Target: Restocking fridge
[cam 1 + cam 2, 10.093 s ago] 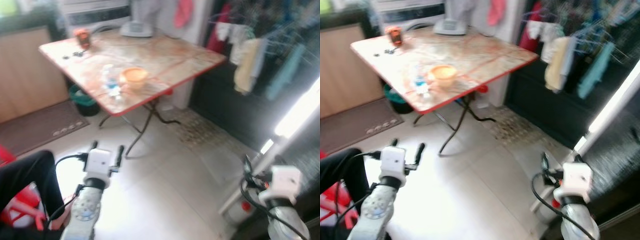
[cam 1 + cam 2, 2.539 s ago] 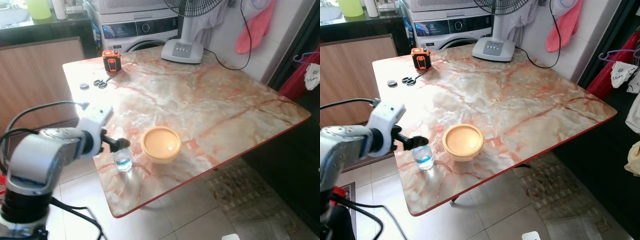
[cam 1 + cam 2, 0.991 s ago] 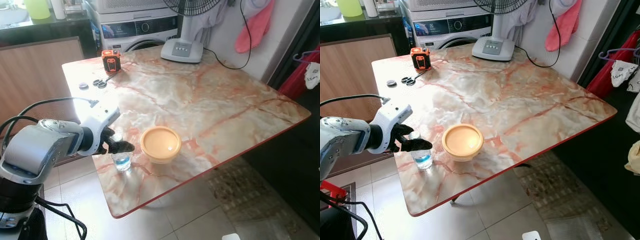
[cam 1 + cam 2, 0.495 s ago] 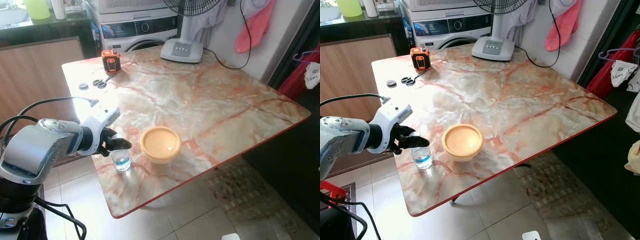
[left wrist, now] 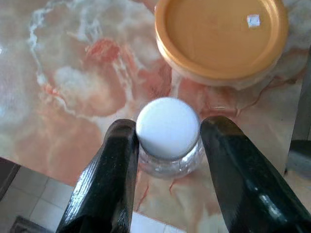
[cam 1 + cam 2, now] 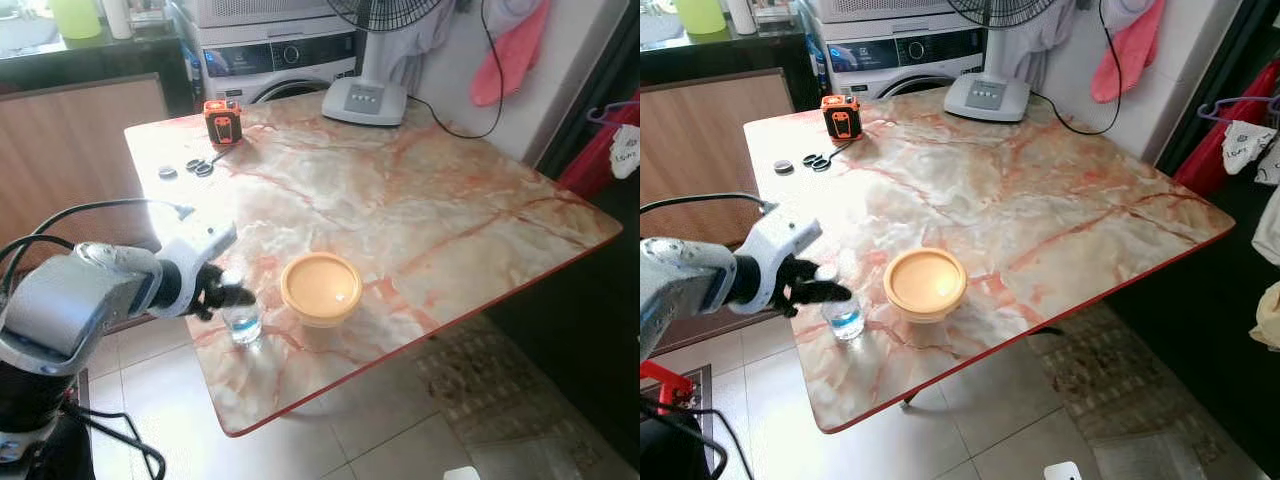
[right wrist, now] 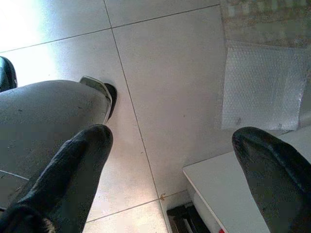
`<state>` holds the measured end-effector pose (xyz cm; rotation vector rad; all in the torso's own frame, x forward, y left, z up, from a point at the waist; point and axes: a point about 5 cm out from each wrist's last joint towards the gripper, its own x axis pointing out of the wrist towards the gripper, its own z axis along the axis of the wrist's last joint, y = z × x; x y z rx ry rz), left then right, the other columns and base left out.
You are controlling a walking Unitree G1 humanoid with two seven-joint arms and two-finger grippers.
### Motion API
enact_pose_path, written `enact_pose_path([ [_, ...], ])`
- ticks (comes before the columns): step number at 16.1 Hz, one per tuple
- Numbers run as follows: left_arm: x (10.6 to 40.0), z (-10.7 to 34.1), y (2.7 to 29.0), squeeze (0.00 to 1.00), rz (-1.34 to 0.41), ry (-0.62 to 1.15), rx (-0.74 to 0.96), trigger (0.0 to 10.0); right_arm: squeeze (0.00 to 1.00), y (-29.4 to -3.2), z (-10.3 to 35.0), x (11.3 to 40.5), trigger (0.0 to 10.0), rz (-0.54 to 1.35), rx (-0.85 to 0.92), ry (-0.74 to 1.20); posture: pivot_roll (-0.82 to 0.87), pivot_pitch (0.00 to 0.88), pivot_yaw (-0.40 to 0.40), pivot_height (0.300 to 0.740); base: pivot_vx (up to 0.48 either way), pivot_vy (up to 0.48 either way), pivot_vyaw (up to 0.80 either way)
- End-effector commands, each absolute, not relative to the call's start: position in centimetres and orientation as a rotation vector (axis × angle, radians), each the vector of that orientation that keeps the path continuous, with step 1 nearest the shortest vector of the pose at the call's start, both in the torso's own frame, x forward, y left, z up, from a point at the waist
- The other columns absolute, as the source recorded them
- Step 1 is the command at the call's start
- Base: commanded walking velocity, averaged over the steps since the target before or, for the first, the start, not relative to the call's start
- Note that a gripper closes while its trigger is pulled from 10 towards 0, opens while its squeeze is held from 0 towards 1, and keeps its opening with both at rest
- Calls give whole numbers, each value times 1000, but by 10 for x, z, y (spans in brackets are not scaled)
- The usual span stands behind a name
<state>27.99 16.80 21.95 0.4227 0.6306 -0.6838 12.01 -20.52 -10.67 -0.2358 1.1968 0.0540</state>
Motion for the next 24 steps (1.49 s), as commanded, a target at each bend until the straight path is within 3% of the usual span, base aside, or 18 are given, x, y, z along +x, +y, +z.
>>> enact_pose_path([
  [1,277,219,166,0,-699,629,449,10000,0,-199,-111,110,10000,78,-218,1237,101,0,-31,722,0,0,0],
  [7,280,222,167,0,-686,606,455,10000,0,-200,-110,110,10000,80,-216,1237,103,0,-33,722,0,0,0],
  [8,280,222,167,0,-687,606,454,6706,0,-200,-110,110,10000,80,-216,1237,103,0,-34,722,0,0,0],
  [9,279,222,167,0,-688,607,455,1961,0,-200,-110,110,10000,80,-216,1237,103,0,-34,722,0,0,0],
  [10,279,221,167,0,-691,609,455,0,0,-200,-110,110,10000,80,-216,1237,103,0,-34,722,0,0,0],
  [19,276,213,164,0,-703,619,435,0,0,-199,-110,110,10000,84,-211,1241,103,0,-37,722,0,0,0],
  [24,276,207,158,0,-625,561,390,0,0,-200,-111,110,10000,85,-210,1243,101,0,-46,722,0,0,0],
])
